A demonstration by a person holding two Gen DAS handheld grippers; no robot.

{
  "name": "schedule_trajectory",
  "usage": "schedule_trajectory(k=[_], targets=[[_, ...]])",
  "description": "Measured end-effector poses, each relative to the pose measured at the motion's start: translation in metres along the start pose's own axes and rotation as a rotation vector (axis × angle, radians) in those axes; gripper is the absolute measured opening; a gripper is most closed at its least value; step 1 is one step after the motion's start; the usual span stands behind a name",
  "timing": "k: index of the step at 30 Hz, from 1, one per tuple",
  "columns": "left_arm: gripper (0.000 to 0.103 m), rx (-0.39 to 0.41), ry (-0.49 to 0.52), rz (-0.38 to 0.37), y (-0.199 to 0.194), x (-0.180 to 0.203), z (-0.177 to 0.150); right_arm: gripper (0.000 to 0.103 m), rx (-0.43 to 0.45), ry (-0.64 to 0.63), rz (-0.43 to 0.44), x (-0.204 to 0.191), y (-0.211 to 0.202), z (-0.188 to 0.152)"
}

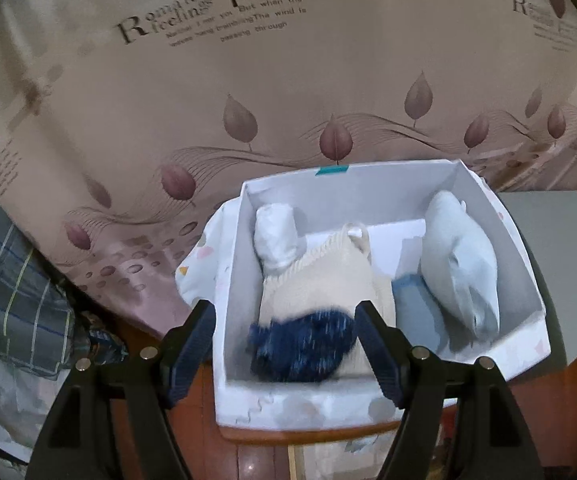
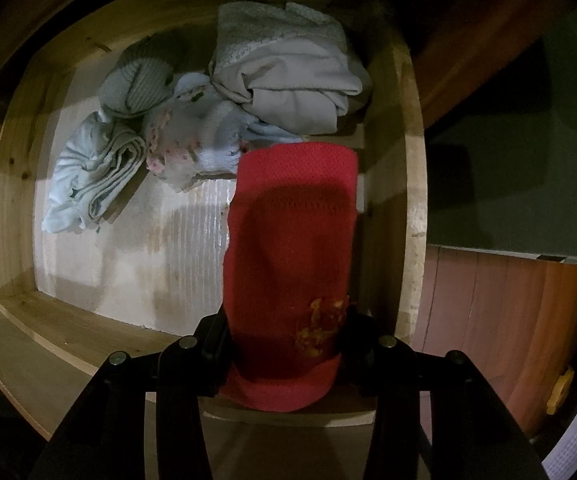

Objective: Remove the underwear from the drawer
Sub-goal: 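Lift the red garment out of the drawer with the right tool while the left tool returns, then carry the red garment over the box and lower it in with the right tool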

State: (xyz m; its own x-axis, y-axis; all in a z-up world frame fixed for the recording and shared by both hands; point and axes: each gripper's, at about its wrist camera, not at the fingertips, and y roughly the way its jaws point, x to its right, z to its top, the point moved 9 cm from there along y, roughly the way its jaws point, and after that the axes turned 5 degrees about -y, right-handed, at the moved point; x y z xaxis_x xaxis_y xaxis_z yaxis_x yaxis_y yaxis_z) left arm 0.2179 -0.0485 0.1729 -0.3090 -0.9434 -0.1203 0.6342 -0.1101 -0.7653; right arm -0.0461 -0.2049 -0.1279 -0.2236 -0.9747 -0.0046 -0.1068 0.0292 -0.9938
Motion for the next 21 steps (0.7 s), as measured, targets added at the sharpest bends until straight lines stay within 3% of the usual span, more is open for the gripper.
schedule_trajectory(k=[8, 14, 21], targets=[[0.074, -0.017, 0.032, 0.062, 0.003, -0.006, -0.103, 0.041, 0.102, 0.006, 0.027, -0.004, -0.029, 0.013], [0.074, -0.158, -0.014, 0.045, 0.049, -0.002, -0.189, 0.041, 0.149, 0.016, 0.041, -0.003, -0.064, 0.018], [0.074, -0.215, -0.071, 0.065, 0.084, -0.006, -0.232, 0.041, 0.188, -0.04, 0.033, -0.01, -0.123, 0.009]])
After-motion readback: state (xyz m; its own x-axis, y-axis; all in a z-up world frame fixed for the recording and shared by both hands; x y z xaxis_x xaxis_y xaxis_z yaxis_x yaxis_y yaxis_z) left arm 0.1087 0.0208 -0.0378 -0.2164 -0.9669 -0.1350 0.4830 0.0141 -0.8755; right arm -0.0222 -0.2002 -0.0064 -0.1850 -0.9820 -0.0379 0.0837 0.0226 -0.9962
